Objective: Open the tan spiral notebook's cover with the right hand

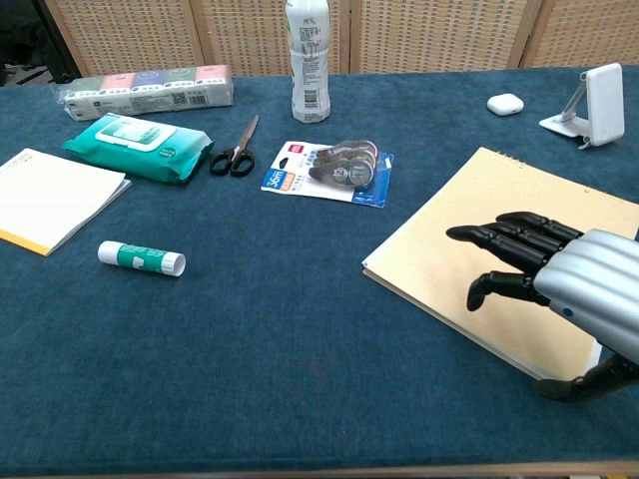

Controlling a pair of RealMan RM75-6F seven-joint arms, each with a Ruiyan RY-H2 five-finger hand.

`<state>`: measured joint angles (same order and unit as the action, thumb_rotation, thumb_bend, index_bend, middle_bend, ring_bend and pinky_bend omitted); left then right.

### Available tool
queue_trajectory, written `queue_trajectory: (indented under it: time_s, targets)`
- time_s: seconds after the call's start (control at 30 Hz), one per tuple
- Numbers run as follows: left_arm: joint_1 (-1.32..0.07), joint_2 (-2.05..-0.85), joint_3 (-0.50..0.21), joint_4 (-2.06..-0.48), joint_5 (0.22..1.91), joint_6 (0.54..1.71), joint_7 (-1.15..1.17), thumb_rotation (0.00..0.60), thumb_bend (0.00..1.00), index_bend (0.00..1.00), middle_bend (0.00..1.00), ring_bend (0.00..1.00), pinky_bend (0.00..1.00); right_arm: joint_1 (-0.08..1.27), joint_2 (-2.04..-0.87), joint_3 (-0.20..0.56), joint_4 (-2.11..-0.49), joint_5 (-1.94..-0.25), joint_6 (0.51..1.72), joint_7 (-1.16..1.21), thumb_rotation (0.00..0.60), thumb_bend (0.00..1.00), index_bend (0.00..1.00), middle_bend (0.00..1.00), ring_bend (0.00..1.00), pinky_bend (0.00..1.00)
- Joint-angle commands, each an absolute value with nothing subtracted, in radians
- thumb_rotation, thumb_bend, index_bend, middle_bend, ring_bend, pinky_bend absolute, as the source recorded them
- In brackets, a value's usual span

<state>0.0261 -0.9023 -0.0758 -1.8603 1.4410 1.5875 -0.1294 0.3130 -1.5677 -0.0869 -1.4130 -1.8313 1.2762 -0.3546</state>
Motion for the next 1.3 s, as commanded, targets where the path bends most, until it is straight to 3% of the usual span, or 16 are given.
queue_trajectory:
  time_s: [0.03,0.63,0.87,1.1,1.3]
  targets:
    - [0.024,-0.902,-0.076,-1.860,1.441,1.585,-0.128,0.600,0.00,0.00,0.00,0.00,0.00,0.310,-1.563,-0.093,-1.404,-1.834,1.280,-0.359,0.600,0.00,0.32,0.00,0.00,0.00]
    - [0.023,-0.904,-0.074,-1.865,1.442,1.583,-0.119,0.600,0.00,0.00,0.00,0.00,0.00,0.291,-1.545,-0.114,-1.337,-1.835,1.319,-0.357,0.600,0.01,0.32,0.00,0.00,0.00]
    - [0.024,-0.904,-0.075,-1.866,1.440,1.583,-0.120,0.600,0.00,0.00,0.00,0.00,0.00,0.287,-1.550,-0.107,-1.338,-1.825,1.327,-0.363,0.600,0.25,0.32,0.00,0.00,0.00]
    - [0.024,-0.903,-0.074,-1.866,1.441,1.583,-0.123,0.600,0.00,0.00,0.00,0.00,0.00,0.286,-1.555,-0.095,-1.345,-1.808,1.328,-0.368,0.600,0.34,0.32,0.00,0.00,0.00]
    - [0.024,-0.902,-0.073,-1.867,1.442,1.583,-0.123,0.600,0.00,0.00,0.00,0.00,0.00,0.288,-1.557,-0.086,-1.351,-1.798,1.327,-0.378,0.600,0.34,0.32,0.00,0.00,0.00]
